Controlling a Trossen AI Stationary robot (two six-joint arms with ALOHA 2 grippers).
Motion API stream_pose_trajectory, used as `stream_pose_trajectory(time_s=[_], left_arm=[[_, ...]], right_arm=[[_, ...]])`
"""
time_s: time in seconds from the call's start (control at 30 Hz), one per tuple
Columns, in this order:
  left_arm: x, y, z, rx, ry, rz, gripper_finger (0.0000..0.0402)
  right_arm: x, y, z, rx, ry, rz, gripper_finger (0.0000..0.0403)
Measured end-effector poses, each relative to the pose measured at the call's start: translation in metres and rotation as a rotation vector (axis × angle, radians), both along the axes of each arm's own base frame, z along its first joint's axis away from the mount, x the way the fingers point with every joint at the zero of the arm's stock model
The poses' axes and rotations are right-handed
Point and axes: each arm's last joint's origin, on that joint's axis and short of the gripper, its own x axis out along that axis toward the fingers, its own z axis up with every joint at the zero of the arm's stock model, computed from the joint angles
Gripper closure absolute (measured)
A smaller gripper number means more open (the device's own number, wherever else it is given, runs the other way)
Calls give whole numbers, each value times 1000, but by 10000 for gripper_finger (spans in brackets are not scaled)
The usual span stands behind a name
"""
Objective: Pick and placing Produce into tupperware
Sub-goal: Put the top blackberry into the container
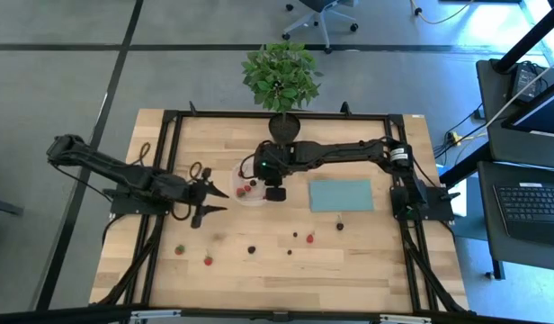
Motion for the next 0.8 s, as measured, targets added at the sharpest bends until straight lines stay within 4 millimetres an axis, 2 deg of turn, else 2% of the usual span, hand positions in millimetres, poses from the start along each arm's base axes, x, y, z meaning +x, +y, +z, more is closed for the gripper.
stream_pose_trajectory(time_s=[0.27,0.33,0.57,0.8], left_arm=[[-20,6,18,20,-140,-19,237],[-23,7,20,43,-160,-28,237],[-25,7,23,50,-181,-31,237],[-26,7,20,57,-154,-33,237]], right_arm=[[1,15,0,11,-1,20,296],[4,16,-6,19,0,10,296],[10,16,-42,11,94,30,296],[11,13,-46,22,103,4,296]])
